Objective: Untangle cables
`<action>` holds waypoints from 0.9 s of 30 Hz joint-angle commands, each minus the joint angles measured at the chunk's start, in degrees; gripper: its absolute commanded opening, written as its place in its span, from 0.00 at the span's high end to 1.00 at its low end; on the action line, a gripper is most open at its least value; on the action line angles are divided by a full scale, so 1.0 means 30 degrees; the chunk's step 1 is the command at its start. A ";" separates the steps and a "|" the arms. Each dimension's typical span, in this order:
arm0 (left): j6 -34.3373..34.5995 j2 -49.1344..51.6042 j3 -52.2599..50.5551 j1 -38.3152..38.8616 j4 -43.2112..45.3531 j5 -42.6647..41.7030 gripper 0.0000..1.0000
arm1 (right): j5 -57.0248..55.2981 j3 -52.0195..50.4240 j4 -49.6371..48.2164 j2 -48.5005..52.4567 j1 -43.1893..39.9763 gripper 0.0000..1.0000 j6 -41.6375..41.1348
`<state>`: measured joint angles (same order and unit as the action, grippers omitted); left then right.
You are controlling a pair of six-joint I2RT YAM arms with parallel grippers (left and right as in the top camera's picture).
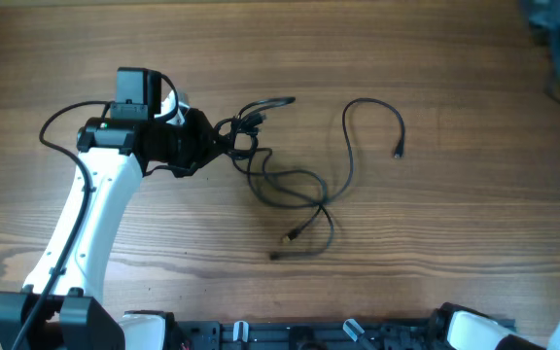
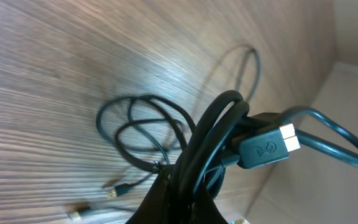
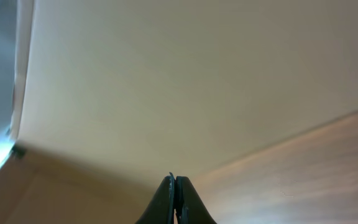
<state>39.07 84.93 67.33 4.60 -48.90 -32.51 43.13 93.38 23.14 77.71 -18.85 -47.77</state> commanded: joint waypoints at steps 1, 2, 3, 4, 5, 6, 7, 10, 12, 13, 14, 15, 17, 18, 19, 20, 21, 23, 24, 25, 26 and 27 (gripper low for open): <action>-0.0386 -0.0372 0.0131 0.0051 0.0073 0.0663 0.96 | 0.0073 0.0481 0.1173 -0.0262 -0.1086 0.95 0.1202; -0.0379 -0.0372 0.0124 0.0051 0.0080 0.0663 0.96 | 0.0262 0.0481 0.1887 -0.0262 -0.1035 0.95 0.1916; -0.0379 -0.0372 0.0131 0.0051 0.0138 0.0656 0.96 | 0.0262 0.0474 0.2798 -0.0248 -0.0801 0.95 0.2601; -0.0379 -0.0372 0.0124 0.0051 0.0197 0.0656 0.96 | 0.0277 0.0474 0.3854 -0.0204 -0.0437 0.95 0.3308; -0.0379 -0.0372 0.0131 0.0051 0.0277 0.0641 0.96 | 0.0328 0.0474 0.5158 -0.0095 0.0124 0.95 0.4007; -0.0393 -0.0372 0.0131 0.0051 0.0364 0.0488 0.96 | 0.0357 0.0474 0.5945 0.0000 0.0583 0.93 0.4466; -0.0408 -0.0372 0.0131 0.0051 0.0466 0.0277 0.96 | 0.0437 0.0474 0.6856 0.0175 0.1297 0.87 0.5064; -0.0459 -0.0372 0.0131 0.0051 0.1275 -0.0911 0.96 | 0.0721 0.0459 0.8291 0.0823 0.3497 0.54 0.6149; -0.0423 -0.0372 0.0131 0.0051 0.1960 -0.2215 0.96 | 0.0772 0.0459 0.8721 0.1326 0.5180 0.45 0.6958; -0.0321 -0.0372 0.0131 0.0051 0.2193 -0.2805 0.96 | 0.0772 0.0459 0.8845 0.1617 0.6069 0.43 0.7278; 0.0175 -0.0372 0.0131 0.0051 0.2448 -0.3490 0.96 | 0.0736 0.0459 0.8910 0.1894 0.6863 0.41 0.7679; 0.1246 -0.0372 0.0131 0.0044 0.2514 -0.3869 0.96 | 0.0597 0.0459 0.9056 0.2310 0.7890 0.40 0.8255; 0.4022 -0.0372 0.0131 0.0036 0.2492 -0.4248 0.96 | 0.0000 0.0459 0.9515 0.3198 0.9544 0.39 0.9442; 0.5515 -0.0372 0.0131 0.0036 0.2470 -0.4612 0.96 | -0.0794 0.0459 0.9850 0.3716 1.0316 0.40 0.9624; 0.6426 -0.0372 0.0131 0.0036 0.2441 -0.4903 0.96 | -0.1173 0.0459 1.0054 0.4065 1.0848 0.41 0.9967; 0.7315 -0.0372 0.0131 0.0036 0.2441 -0.5246 0.96 | -0.1421 0.0459 1.0193 0.4408 1.1315 0.43 1.0120; 0.8116 -0.0372 0.0131 0.0036 0.2433 -0.5523 0.96 | -0.1479 0.0459 1.0287 0.4728 1.1737 0.45 1.0265; 1.0222 -0.0372 0.0131 0.0036 0.2375 -0.6295 0.96 | -0.1902 0.0459 1.0397 0.5457 1.2750 0.48 1.0411; 1.0732 -0.0372 0.0131 0.0036 0.2375 -0.6615 0.96 | -0.2310 0.0459 1.0433 0.5697 1.3151 0.49 1.0397; 1.1132 -0.0372 0.0131 0.0036 0.2375 -0.7023 0.96 | -0.3133 0.0459 1.0455 0.5982 1.3661 0.49 1.0295; 1.1176 -0.0372 0.0131 0.0036 0.2375 -0.7395 0.96 | -0.3716 0.0459 1.0404 0.6200 1.3959 0.49 0.9923; 1.1140 -0.0372 0.0131 0.0044 0.2375 -0.7796 0.96 | -0.4466 0.0459 1.0200 0.6455 1.4214 0.49 0.9267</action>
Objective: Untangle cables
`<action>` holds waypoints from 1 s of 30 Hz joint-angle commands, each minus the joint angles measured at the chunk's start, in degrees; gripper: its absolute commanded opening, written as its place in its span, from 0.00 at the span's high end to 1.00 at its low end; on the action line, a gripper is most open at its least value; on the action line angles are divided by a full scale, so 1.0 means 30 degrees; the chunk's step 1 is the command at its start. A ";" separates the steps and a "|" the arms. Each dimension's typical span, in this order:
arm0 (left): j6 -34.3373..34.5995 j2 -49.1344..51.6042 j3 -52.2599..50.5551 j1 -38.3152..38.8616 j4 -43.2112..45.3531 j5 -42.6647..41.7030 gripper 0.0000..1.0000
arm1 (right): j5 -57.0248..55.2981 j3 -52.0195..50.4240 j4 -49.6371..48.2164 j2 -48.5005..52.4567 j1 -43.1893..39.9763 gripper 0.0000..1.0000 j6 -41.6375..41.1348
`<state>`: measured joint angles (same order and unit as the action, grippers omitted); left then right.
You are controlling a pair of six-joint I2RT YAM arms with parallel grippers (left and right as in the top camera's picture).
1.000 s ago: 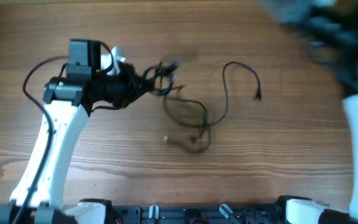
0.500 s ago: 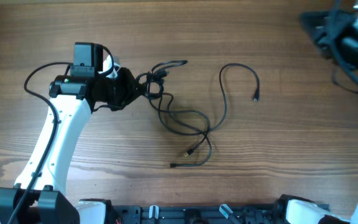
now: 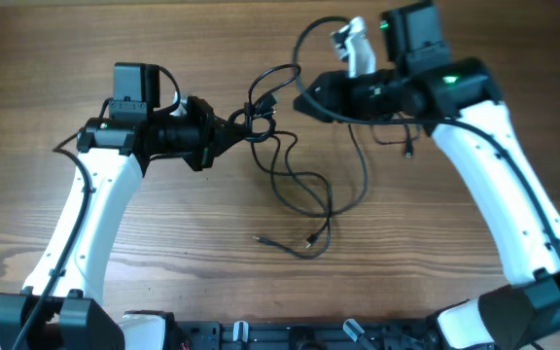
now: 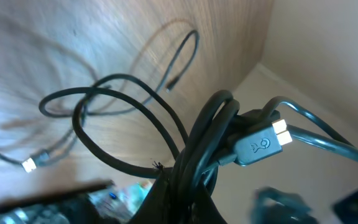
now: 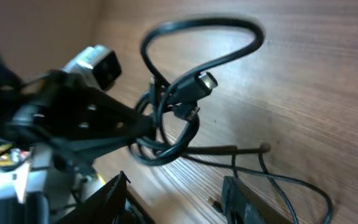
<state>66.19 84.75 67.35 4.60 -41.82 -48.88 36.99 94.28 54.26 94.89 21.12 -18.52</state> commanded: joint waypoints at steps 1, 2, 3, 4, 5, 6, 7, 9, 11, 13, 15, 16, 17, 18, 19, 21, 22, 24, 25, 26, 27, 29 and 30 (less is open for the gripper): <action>0.2076 -0.0313 0.0124 0.0058 0.0007 -0.2557 0.96 | -0.2885 0.0160 -0.0452 0.0889 0.1042 0.49 -0.0991; 0.1996 -0.0313 0.0124 0.0058 -0.0007 -0.2856 0.96 | -0.3373 0.0160 -0.0903 0.1107 0.1151 0.49 -0.1654; 0.1938 -0.0313 0.0124 0.0080 -0.0007 -0.3162 0.96 | -0.3832 0.0160 -0.1392 0.1362 0.1158 0.49 -0.2433; 0.1858 -0.0313 0.0124 0.0146 0.0007 -0.3220 0.96 | -0.4116 0.0146 -0.1843 0.1545 0.1151 0.49 -0.3155; 0.1610 -0.0313 0.0124 0.0182 0.0015 -0.3228 0.96 | -0.4262 0.0117 -0.2324 0.1741 0.1151 0.49 -0.3694; 0.1341 -0.0313 0.0124 0.0248 0.0007 -0.3228 0.96 | -0.4364 0.0036 -0.3024 0.2033 0.1151 0.49 -0.4335; 0.0896 -0.0313 0.0124 0.0321 0.0015 -0.3220 0.96 | -0.4357 0.0036 -0.3541 0.2259 0.1151 0.49 -0.4619; -0.0015 -0.0313 0.0124 0.0532 0.0015 -0.3271 0.96 | -0.4379 0.0036 -0.4823 0.2805 0.1151 0.49 -0.5333; -0.0466 -0.0313 0.0124 0.0765 0.0015 -0.3271 0.96 | -0.4539 0.0036 -0.5734 0.3242 0.1151 0.50 -0.5843; -0.0699 -0.0313 0.0124 0.0896 0.0015 -0.3286 0.96 | -0.4721 0.0036 -0.6164 0.3636 0.1151 0.52 -0.5894; -0.1013 -0.0313 0.0124 0.0896 0.0007 -0.3242 0.96 | -0.4794 0.0036 -0.5865 0.3971 0.1151 0.93 -0.5901; -0.1013 -0.0313 0.0124 0.0896 0.0007 -0.3082 0.96 | -0.4940 0.0036 -0.5654 0.3985 0.1151 0.95 -0.5880; -0.1013 -0.0313 0.0124 0.0896 0.0007 -0.2550 0.96 | -0.5013 0.0036 -0.5479 0.3978 0.1151 0.96 -0.5836; -0.1005 -0.0313 0.0124 0.0896 0.0000 -0.1851 0.96 | -0.4998 0.0036 -0.5311 0.3898 0.1144 0.96 -0.5821; -0.1013 -0.0313 0.0124 0.0896 0.0000 -0.1319 0.96 | -0.4998 0.0036 -0.5187 0.3847 0.1144 0.96 -0.5814; -0.1005 -0.0313 0.0124 0.0896 -0.0197 0.0750 0.96 | -0.4983 0.0073 -0.4568 0.3147 0.0991 0.96 -0.5231; -0.0998 -0.0313 0.0124 0.0896 -0.0488 0.1923 0.96 | -0.4976 0.0080 -0.4160 0.2572 0.0867 0.95 -0.4874; -0.0998 -0.0313 0.0124 0.0896 -0.1472 0.4816 0.96 | -0.4466 0.0321 -0.2900 0.1209 0.0342 0.96 -0.4138; -0.0998 -0.0313 0.0124 0.0896 -0.1931 0.6105 0.96 | -0.3861 0.0641 -0.1960 0.0437 -0.0160 0.96 -0.3621; -0.0998 -0.0313 0.0124 0.0896 -0.2259 0.7162 0.96 | -0.3366 0.0867 -0.1377 -0.0022 -0.0539 0.96 -0.3177; -0.0998 -0.0313 0.0124 0.0896 -0.2535 0.8102 0.96 | -0.2441 0.1297 -0.0372 -0.0641 -0.1224 0.96 -0.2579; -0.1005 -0.0313 0.0117 0.0896 -0.2834 0.9326 0.96 | -0.1209 0.1931 0.0823 -0.1282 -0.2208 0.96 -0.1756; -0.1013 -0.0313 0.0117 0.0896 -0.2892 0.9814 0.96 | -0.0270 0.2375 0.1486 -0.1523 -0.2805 0.96 -0.1239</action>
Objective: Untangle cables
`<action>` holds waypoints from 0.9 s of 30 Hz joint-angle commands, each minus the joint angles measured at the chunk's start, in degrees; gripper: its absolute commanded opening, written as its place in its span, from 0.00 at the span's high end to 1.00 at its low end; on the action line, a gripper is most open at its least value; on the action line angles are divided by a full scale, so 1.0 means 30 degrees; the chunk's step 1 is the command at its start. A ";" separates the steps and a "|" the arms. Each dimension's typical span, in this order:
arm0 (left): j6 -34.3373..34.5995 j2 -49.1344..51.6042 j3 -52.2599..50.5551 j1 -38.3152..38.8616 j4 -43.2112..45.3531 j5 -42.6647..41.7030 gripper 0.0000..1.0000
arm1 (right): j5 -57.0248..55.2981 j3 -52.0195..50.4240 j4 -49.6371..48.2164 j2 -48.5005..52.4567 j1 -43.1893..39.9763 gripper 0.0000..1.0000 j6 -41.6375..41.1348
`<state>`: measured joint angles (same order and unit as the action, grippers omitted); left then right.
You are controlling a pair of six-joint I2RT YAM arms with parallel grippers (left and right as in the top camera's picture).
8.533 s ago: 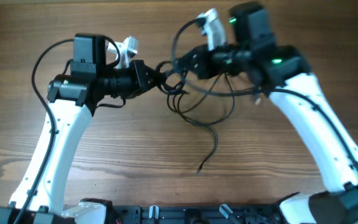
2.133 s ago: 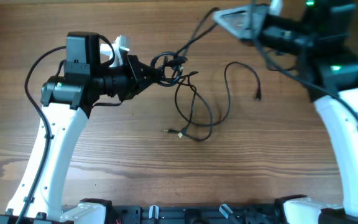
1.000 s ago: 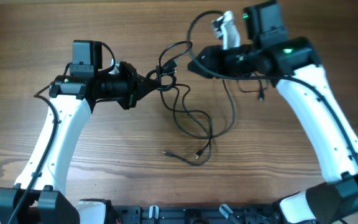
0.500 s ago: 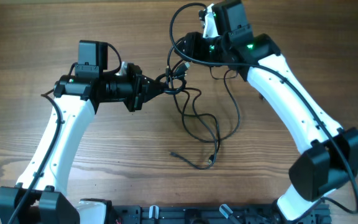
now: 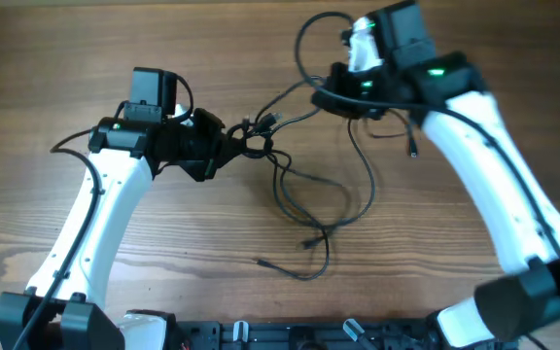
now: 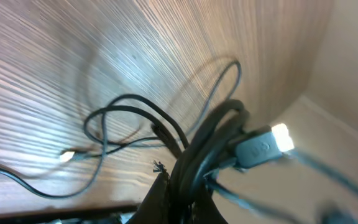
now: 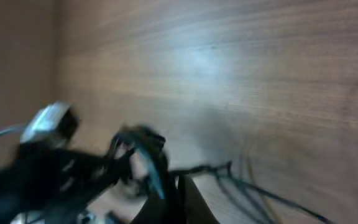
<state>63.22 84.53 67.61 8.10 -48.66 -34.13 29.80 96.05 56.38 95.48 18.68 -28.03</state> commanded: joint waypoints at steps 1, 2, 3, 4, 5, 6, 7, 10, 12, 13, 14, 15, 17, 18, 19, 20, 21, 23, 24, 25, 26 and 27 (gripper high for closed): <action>-0.0015 -0.0240 0.0029 -0.0270 -0.0692 0.5377 0.96 | 0.3381 0.2346 0.1428 -0.1894 -0.2652 0.96 0.2528; -0.0022 -0.0240 0.0029 -0.0270 -0.0758 0.5727 0.96 | 0.4677 0.2914 0.2011 -0.1953 -0.3271 0.96 0.3147; -0.0036 -0.0240 0.0029 -0.0270 -0.0823 0.5945 0.96 | 0.5668 0.3395 0.2484 -0.1960 -0.3825 0.96 0.3504; -0.0102 -0.0240 0.0029 -0.0270 -0.0889 0.6127 0.96 | 0.6302 0.3716 0.2769 -0.1960 -0.4299 0.96 0.3708; -0.0444 -0.0240 0.0029 -0.0270 -0.0969 0.6237 0.96 | 0.7111 0.4073 0.3009 -0.1960 -0.4947 0.96 0.3832; -0.0619 -0.0240 0.0029 -0.0270 -0.1071 0.6288 0.96 | 0.7679 0.4299 0.3067 -0.1960 -0.5486 0.96 0.3832; -0.0678 -0.0240 0.0029 -0.0270 -0.1319 0.6441 0.96 | 0.8641 0.4539 0.3009 -0.1960 -0.6266 0.96 0.3818; -0.0685 -0.0240 0.0029 -0.0270 -0.1734 0.6841 0.96 | 1.2152 0.4750 0.1887 -0.1953 -0.9085 0.96 0.2710; -0.0823 -0.0240 0.0029 -0.0270 -0.1749 0.6834 0.96 | 1.3726 0.4743 0.0641 -0.1894 -1.1052 0.96 0.1297; -0.0896 -0.0240 0.0029 -0.0270 -0.1749 0.6834 0.96 | 1.4324 0.4743 -0.0080 -0.1887 -1.1803 0.96 0.0568; -0.0954 -0.0240 0.0029 -0.0270 -0.1749 0.6841 0.96 | 1.5008 0.4743 -0.1304 -0.1865 -1.2670 0.96 -0.0627; -0.0954 -0.0240 0.0029 -0.0270 -0.1756 0.6834 0.96 | 1.5497 0.4743 -0.2608 -0.1858 -1.3449 0.96 -0.1829; -0.0954 -0.0240 0.0029 -0.0270 -0.1756 0.6834 0.96 | 1.6174 0.4743 -0.5195 -0.1792 -1.4775 0.96 -0.4131; -0.0954 -0.0240 0.0029 -0.0270 -0.1756 0.6834 0.96 | 1.6509 0.4743 -0.5792 -0.1778 -1.4921 0.96 -0.4459; -0.0954 -0.0240 0.0029 -0.0270 -0.1756 0.6827 0.96 | 1.6538 0.4743 -0.5872 -0.1770 -1.4914 0.96 -0.4401; -0.0947 -0.0240 0.0029 -0.0270 -0.1749 0.6732 0.96 | 1.6517 0.4728 -0.5421 -0.1770 -1.4600 0.95 -0.3694; -0.0947 -0.0240 0.0029 -0.0270 -0.1734 0.6601 0.96 | 1.6451 0.4728 -0.4728 -0.1770 -1.4127 0.89 -0.2776; -0.0933 -0.0240 0.0029 -0.0270 -0.1719 0.6280 0.96 | 1.4426 0.4728 -0.1792 -0.1770 -1.2699 0.76 -0.0488; -0.0925 -0.0240 0.0036 -0.0270 -0.1603 0.5544 0.96 | 1.2626 0.4728 0.0015 -0.1770 -1.1373 0.69 0.0823; -0.0838 -0.0240 0.0036 -0.0270 -0.1523 0.5115 0.96 | 1.1577 0.4728 0.0794 -0.1756 -1.0520 0.67 0.1370; -0.0772 -0.0240 0.0036 -0.0270 -0.1377 0.4481 0.96 | 1.0346 0.4728 0.1545 -0.1756 -0.9435 0.65 0.1814; -0.0780 -0.0240 0.0036 -0.0270 -0.1166 0.3891 0.96 | 0.9428 0.4728 0.1931 -0.1756 -0.8517 0.63 0.1945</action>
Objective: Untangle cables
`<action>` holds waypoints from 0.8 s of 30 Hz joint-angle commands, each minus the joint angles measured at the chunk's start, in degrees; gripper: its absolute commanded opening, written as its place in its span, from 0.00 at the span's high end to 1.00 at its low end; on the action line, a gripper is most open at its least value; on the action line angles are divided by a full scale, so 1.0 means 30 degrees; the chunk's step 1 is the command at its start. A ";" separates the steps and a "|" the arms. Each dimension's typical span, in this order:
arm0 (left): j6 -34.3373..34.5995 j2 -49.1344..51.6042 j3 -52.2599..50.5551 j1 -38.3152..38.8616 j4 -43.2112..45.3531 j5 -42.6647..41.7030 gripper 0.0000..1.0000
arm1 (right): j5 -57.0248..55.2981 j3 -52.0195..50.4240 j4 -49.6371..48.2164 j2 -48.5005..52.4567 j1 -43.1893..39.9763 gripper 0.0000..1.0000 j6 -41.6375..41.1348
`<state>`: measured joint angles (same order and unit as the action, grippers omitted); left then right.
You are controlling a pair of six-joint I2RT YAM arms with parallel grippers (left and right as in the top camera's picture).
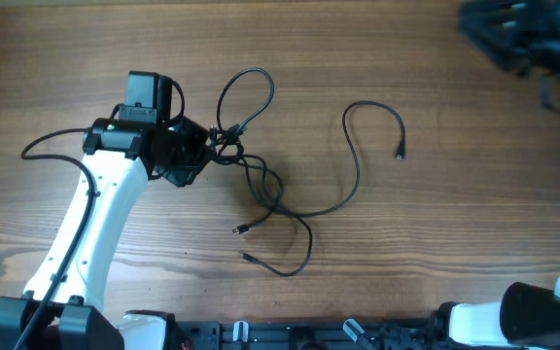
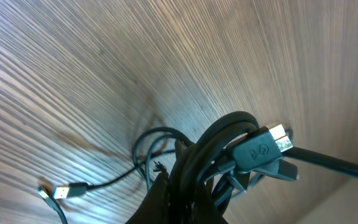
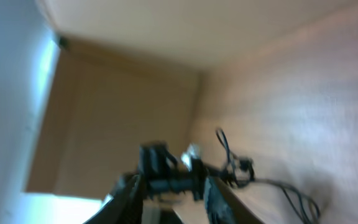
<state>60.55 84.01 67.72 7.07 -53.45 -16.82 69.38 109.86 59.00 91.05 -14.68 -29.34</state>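
Several black cables lie across the wooden table. My left gripper (image 1: 208,146) is shut on a knotted bundle (image 2: 219,146) of them, with a large USB plug (image 2: 263,148) beside the fingers. From the bundle a loop (image 1: 246,92) stands out toward the far side, and strands trail toward the near edge to two small plugs (image 1: 244,257). A long thin cable (image 1: 358,146) curves off to the right and ends in a plug (image 1: 400,153). My right gripper (image 3: 174,198) is open and holds nothing. It is blurred at the far right corner (image 1: 518,34).
A small USB plug (image 2: 58,190) lies on the table below the bundle. The left arm's own grey cable (image 1: 52,141) arcs out on its left side. The arms' dark base rail (image 1: 290,335) runs along the near edge.
My right gripper was shut on a strand near the bundle and is now open at the far right corner. The cables lie flatter and more spread out. My left gripper still grips the bundle.
At first my left gripper held the bundle alone, with my right gripper shut and away from the table. Then my right gripper was open close to the bundle, then shut on a strand. Now it is open and far off, with the loops lying looser.
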 commanded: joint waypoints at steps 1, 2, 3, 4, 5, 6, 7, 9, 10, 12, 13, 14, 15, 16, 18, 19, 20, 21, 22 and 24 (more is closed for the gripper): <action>0.0109 -0.0066 0.0000 0.0073 0.0801 -0.2849 0.96 | -0.5450 0.0117 0.1639 -0.0277 0.4175 0.62 0.2375; 0.0117 -0.0066 0.0000 0.0073 0.1071 -0.3432 0.96 | -0.6623 0.0102 0.1916 -0.0270 0.5195 0.61 0.2382; 0.0357 -0.0066 0.0000 0.0073 0.1479 -0.4248 0.96 | -0.8386 0.0087 0.2302 -0.0211 0.6688 0.59 0.2331; 0.0692 -0.0066 0.0000 0.0073 0.1625 -0.4626 0.96 | -0.9887 0.0087 0.2645 -0.0146 0.7919 0.58 0.2259; 0.1049 -0.0066 0.0000 0.0073 0.1741 -0.4954 0.96 | -1.1103 0.0087 0.2929 -0.0029 0.8947 0.57 0.2208; 0.1122 -0.0066 0.0000 0.0073 0.1807 -0.5187 0.96 | -1.1956 0.0087 0.3169 0.0087 0.9879 0.57 0.2033; 0.1122 -0.0066 0.0000 0.0073 0.1909 -0.5428 0.96 | -1.2655 0.0087 0.3344 0.0226 1.0688 0.57 0.1763; 0.1530 -0.0066 0.0000 0.0073 0.2018 -0.5763 0.96 | -1.4819 0.0087 0.3570 0.0845 1.3202 0.57 0.0816; 0.1719 -0.0066 0.0000 0.0073 0.2033 -0.5756 0.96 | -1.5569 0.0087 0.3548 0.1107 1.4003 0.57 0.0408; 0.2062 -0.0066 0.0000 0.0073 0.2055 -0.5756 0.96 | -1.7223 0.0087 0.3432 0.1778 1.5475 0.58 -0.0554; 0.2055 -0.0066 0.0000 0.0073 0.2062 -0.5756 0.96 | -1.7981 0.0087 0.3402 0.2157 1.6087 0.58 -0.1129; 0.2047 -0.0066 0.0000 0.0073 0.2055 -0.5756 0.96 | -1.8520 0.0087 0.3388 0.2521 1.6480 0.58 -0.1537; 0.2047 -0.0066 0.0000 0.0073 0.2040 -0.5756 0.96 | -1.8914 0.0087 0.3373 0.2929 1.6779 0.58 -0.2004; 0.2047 -0.0066 0.0000 0.0073 0.2047 -0.5756 0.96 | -1.9205 0.0087 0.3300 0.3373 1.6983 0.58 -0.2412; 0.2047 -0.0066 0.0000 0.0073 0.2047 -0.5756 0.96 | -1.9183 0.0087 0.2805 0.4102 1.7165 0.58 -0.2550; 0.2040 -0.0066 0.0000 0.0073 0.2047 -0.5756 0.96 | -1.9096 0.0087 0.2251 0.4663 1.7194 0.58 -0.2761; 0.1974 -0.0066 0.0000 0.0073 0.2047 -0.5756 0.96 | -1.8965 0.0087 0.1785 0.5005 1.7245 0.58 -0.2783; 0.1967 -0.0066 0.0000 0.0073 0.2047 -0.5756 0.96 | -1.8608 0.0087 0.1333 0.5319 1.7274 0.58 -0.2769; 0.1960 -0.0066 0.0000 0.0073 0.2040 -0.5756 0.96 | -1.8127 0.0087 0.0903 0.5566 1.7318 0.58 -0.2761; 0.1960 -0.0066 0.0000 0.0073 0.2047 -0.5748 0.96 | -1.7806 0.0087 0.0495 0.5952 1.7362 0.58 -0.2790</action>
<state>65.93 84.03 67.70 7.07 -47.55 -32.49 14.70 109.86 61.63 106.72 36.73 -36.45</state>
